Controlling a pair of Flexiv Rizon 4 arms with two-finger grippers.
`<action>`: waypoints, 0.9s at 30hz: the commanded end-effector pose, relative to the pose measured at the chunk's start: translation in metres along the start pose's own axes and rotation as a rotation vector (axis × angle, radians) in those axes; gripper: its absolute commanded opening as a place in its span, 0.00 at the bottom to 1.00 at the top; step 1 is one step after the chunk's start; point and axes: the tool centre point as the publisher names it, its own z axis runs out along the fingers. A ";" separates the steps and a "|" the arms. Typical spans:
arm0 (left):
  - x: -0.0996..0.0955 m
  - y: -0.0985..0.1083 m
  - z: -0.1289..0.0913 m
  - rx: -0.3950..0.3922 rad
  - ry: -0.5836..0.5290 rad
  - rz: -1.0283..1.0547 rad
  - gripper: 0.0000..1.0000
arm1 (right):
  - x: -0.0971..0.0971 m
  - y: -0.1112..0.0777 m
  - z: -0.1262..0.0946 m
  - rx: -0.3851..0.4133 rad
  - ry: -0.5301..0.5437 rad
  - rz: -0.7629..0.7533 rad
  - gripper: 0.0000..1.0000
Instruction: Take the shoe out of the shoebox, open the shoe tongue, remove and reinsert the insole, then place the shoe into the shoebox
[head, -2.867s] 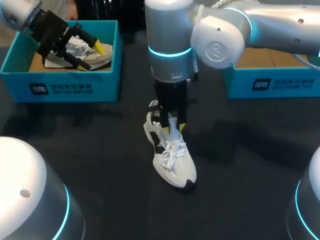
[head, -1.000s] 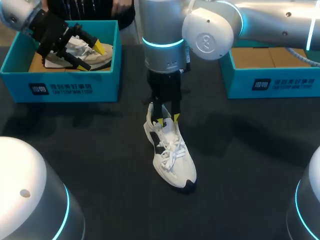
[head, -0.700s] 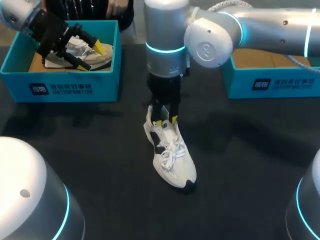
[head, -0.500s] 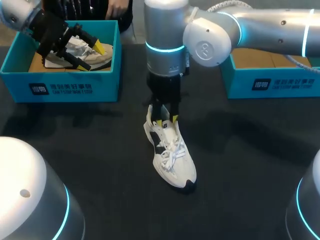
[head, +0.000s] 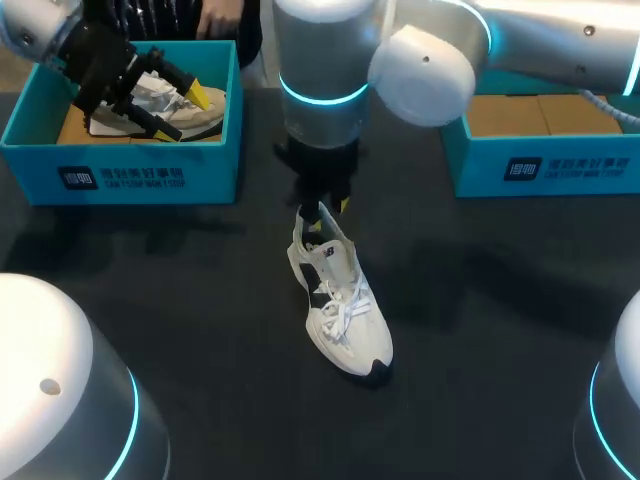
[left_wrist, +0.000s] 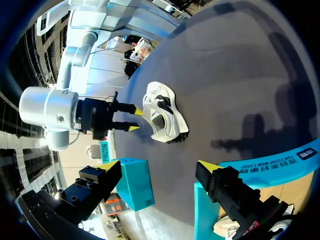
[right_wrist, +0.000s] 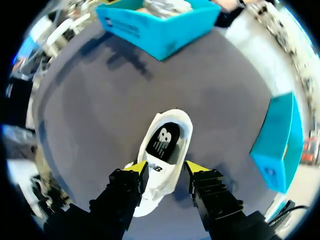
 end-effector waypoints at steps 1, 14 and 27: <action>0.000 -0.001 0.000 -0.002 0.003 0.001 1.00 | -0.004 -0.002 -0.007 -0.040 -0.042 -0.307 0.46; 0.000 -0.001 0.000 -0.002 0.003 0.001 1.00 | -0.007 0.002 -0.014 -0.055 -0.043 -0.664 0.60; 0.000 -0.001 0.000 -0.002 0.003 0.001 1.00 | -0.003 0.005 -0.008 -0.117 -0.032 -0.848 0.70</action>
